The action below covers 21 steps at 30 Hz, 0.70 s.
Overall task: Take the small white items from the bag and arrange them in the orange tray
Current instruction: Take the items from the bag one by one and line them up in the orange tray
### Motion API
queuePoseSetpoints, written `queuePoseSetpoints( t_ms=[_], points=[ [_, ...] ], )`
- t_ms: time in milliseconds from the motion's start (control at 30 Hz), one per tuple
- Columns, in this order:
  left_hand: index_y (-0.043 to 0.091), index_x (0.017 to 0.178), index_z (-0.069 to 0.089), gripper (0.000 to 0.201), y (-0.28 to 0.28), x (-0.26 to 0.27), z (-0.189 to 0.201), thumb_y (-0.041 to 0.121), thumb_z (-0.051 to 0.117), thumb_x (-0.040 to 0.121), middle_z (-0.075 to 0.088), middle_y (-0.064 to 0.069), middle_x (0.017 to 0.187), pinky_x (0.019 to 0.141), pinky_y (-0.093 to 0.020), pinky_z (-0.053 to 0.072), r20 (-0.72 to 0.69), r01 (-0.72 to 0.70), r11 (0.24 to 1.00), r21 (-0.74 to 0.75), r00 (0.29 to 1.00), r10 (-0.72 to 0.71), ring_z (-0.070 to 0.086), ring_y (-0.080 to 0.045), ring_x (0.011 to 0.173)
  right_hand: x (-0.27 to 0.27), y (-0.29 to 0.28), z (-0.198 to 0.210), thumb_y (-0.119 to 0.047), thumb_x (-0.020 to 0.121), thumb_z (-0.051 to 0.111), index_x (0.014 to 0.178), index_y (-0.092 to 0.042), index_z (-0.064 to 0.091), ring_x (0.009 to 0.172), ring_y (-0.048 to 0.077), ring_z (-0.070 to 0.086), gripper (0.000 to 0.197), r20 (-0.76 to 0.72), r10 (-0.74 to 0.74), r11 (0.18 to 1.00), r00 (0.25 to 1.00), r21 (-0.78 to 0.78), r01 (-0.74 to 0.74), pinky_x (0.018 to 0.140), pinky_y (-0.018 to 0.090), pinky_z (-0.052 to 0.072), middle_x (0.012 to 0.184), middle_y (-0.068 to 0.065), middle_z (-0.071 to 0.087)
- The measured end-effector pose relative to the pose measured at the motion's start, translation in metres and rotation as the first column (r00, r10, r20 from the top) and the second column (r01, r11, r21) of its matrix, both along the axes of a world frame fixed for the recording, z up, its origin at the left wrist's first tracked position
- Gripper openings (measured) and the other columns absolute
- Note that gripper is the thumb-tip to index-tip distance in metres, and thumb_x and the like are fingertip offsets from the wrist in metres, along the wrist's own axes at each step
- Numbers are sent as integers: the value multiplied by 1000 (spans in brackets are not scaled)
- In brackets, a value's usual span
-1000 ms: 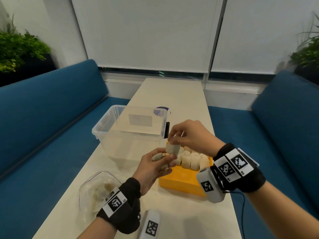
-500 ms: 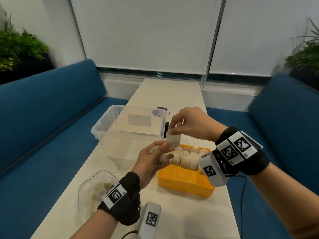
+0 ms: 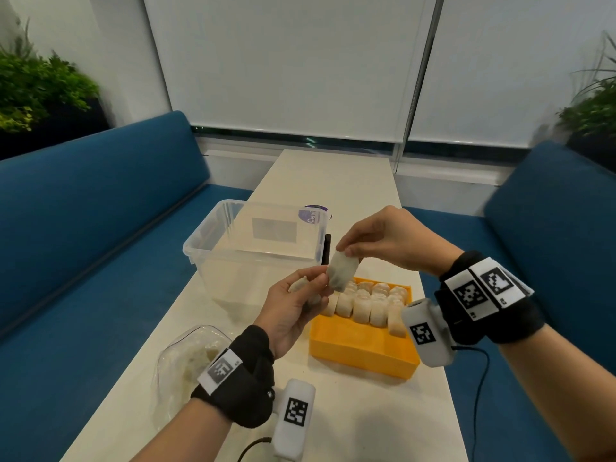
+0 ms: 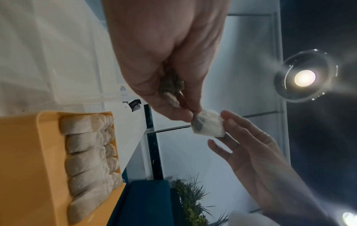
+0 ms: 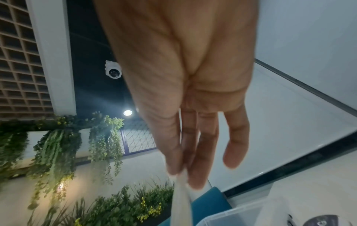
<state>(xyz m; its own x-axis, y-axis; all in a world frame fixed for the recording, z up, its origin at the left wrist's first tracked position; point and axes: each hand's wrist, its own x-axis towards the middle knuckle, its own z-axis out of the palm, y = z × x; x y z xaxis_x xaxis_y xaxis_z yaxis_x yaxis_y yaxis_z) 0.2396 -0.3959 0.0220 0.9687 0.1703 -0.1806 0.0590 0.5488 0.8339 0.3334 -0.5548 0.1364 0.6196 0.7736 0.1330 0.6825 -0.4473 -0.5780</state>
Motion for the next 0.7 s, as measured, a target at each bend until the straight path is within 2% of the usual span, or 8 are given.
queuePoseSetpoints(
  t_ms=[100,167,233,367,467,500,633,700],
  points=[
    [12,104,70,19,-2,0,-2,6,63,89,71,-10,102,66,-21,57,37,-78,990,118,997,74,70,-13,85,1,0,-7,-11,84,68,105,-15,71,79,7,66,21,47,-60,998,997,12,60,73,9,50,86,-5,70],
    [14,102,70,19,-3,-1,-3,4,62,89,72,-9,99,67,-22,56,51,-116,979,165,993,109,70,-13,86,1,1,-11,-8,84,67,101,-12,72,75,2,62,18,72,-89,996,993,11,88,69,2,47,86,-5,68],
    [16,104,70,19,-3,0,-4,5,62,90,72,-8,98,68,-24,57,38,-128,976,176,992,123,70,-15,87,2,0,-13,-7,85,66,96,-11,73,74,-1,59,14,101,-109,994,989,4,109,68,1,46,85,-7,66],
    [14,111,67,21,-2,-1,-7,11,64,90,71,-8,104,69,-26,58,-61,-97,984,146,992,107,70,-17,87,9,-4,-21,-10,86,64,94,-11,73,80,5,62,12,126,-121,992,985,-26,126,73,8,47,89,-4,69],
    [10,112,65,21,0,-3,-10,10,63,91,69,-8,100,70,-27,58,-119,-55,993,107,991,67,68,-18,84,23,-7,-37,-10,86,63,94,-9,72,87,15,64,12,134,-145,983,980,-95,159,81,23,52,93,3,71],
    [9,111,65,20,1,-4,-11,9,62,91,69,-7,98,70,-27,58,-129,-48,994,99,990,61,68,-18,83,28,-8,-44,-9,86,63,94,-9,72,87,17,64,12,130,-154,977,980,-127,170,82,26,52,93,4,71],
    [8,110,65,18,5,-8,-16,10,61,93,68,-7,97,70,-29,58,-180,-58,995,76,981,71,67,-19,85,49,-12,-86,-10,86,62,93,-12,71,89,20,62,11,79,-190,936,979,-285,205,84,29,52,96,7,68],
    [8,112,65,19,8,-11,-18,11,60,94,67,-7,98,72,-31,56,-203,-70,995,64,976,82,65,-21,88,57,-14,-108,-10,85,63,90,-13,71,84,17,62,11,60,-189,893,980,-405,197,81,27,52,94,6,69]
  ],
)
